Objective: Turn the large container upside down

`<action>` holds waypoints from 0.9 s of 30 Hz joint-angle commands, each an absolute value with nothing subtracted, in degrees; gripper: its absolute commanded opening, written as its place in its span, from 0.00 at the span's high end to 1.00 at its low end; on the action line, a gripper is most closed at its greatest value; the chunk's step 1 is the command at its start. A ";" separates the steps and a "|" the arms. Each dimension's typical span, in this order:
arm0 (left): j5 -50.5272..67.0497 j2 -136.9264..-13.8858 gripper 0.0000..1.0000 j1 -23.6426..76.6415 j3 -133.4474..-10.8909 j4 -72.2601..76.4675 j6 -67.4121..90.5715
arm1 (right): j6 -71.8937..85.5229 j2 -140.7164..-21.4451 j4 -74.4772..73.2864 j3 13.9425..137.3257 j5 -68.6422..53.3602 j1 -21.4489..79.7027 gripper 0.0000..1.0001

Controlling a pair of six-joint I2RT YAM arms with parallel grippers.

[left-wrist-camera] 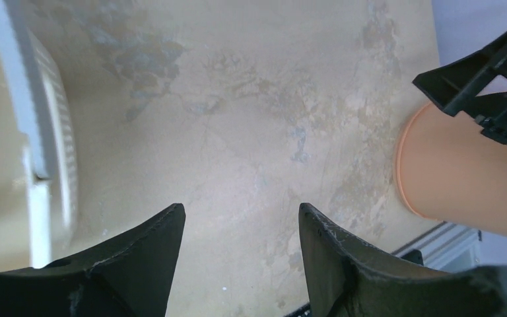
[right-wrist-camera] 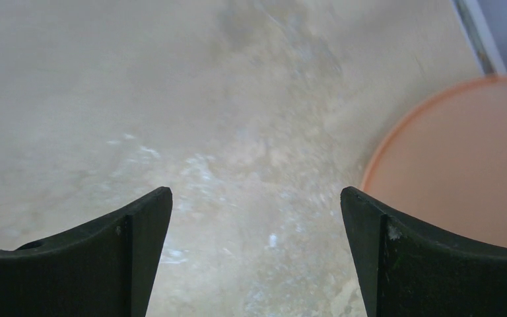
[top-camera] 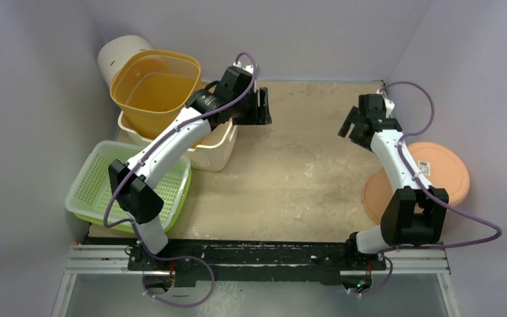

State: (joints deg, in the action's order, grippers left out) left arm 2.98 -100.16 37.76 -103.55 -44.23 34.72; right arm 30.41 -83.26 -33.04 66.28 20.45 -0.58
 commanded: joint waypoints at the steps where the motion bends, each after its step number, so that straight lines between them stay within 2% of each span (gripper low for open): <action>1: -6.64 -102.39 0.39 37.21 -116.84 -50.77 27.43 | 23.16 -83.74 -29.05 78.75 16.24 3.39 0.00; 5: -16.34 -106.66 0.37 36.71 -130.29 -56.27 21.60 | 20.50 -89.31 -31.20 90.08 14.85 9.53 0.00; 9: -19.08 -107.31 0.36 29.96 -134.02 -55.33 22.83 | 20.06 -93.74 -32.71 98.70 11.38 12.05 0.01; 17: -39.15 -101.58 0.38 26.31 -126.71 -50.91 16.60 | 18.26 -94.52 -32.28 103.21 8.64 13.01 0.02; 27: -35.90 -99.55 0.38 24.21 -114.28 -45.87 15.38 | 18.81 -92.29 -31.70 100.53 8.06 13.01 0.02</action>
